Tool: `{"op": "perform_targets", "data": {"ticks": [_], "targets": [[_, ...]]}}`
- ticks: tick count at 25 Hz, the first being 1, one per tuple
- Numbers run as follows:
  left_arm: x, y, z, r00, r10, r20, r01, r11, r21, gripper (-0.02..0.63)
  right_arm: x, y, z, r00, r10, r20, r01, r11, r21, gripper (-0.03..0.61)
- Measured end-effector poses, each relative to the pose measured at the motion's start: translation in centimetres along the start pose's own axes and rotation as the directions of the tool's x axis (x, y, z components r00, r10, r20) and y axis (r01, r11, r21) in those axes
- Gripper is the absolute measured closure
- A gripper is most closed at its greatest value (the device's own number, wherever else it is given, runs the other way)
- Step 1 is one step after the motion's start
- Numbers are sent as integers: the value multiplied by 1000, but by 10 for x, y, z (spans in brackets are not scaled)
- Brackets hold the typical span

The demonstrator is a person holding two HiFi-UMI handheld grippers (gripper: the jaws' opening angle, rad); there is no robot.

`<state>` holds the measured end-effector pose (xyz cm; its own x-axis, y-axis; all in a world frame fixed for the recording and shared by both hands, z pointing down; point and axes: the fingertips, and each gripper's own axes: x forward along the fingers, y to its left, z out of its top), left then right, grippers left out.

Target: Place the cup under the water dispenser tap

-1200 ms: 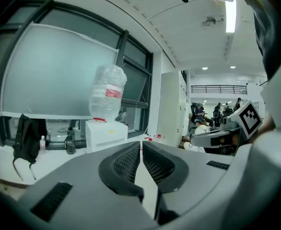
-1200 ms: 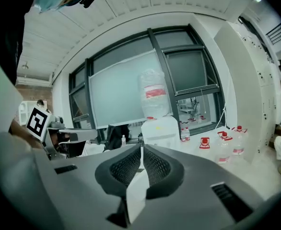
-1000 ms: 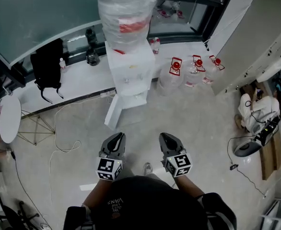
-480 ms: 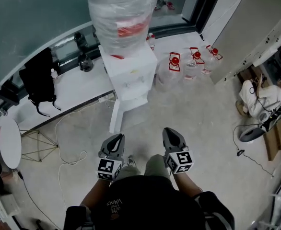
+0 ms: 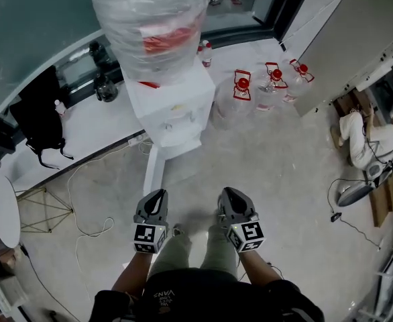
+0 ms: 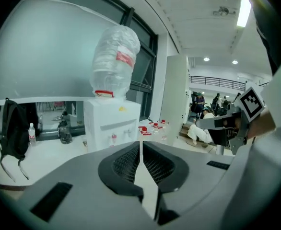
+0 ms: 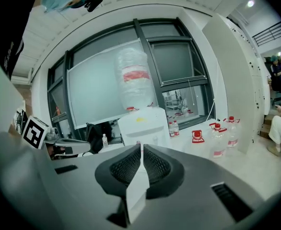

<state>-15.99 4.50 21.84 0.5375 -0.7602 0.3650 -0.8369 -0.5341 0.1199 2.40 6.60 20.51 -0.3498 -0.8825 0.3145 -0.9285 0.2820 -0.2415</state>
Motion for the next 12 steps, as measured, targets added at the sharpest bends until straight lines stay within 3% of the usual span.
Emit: {"op": "perform_targets", "data": {"ticks": [5,12], "targets": [[75,7,-42,998,45,-37,-46,998,-31,592,48,-50,-21,999,32,-15,-33,999,-21,534],[180,25,-128,996,85,-35,-85,996,3,592,124,-106,-86,992,120,-34,-122,991,-58,534]]}}
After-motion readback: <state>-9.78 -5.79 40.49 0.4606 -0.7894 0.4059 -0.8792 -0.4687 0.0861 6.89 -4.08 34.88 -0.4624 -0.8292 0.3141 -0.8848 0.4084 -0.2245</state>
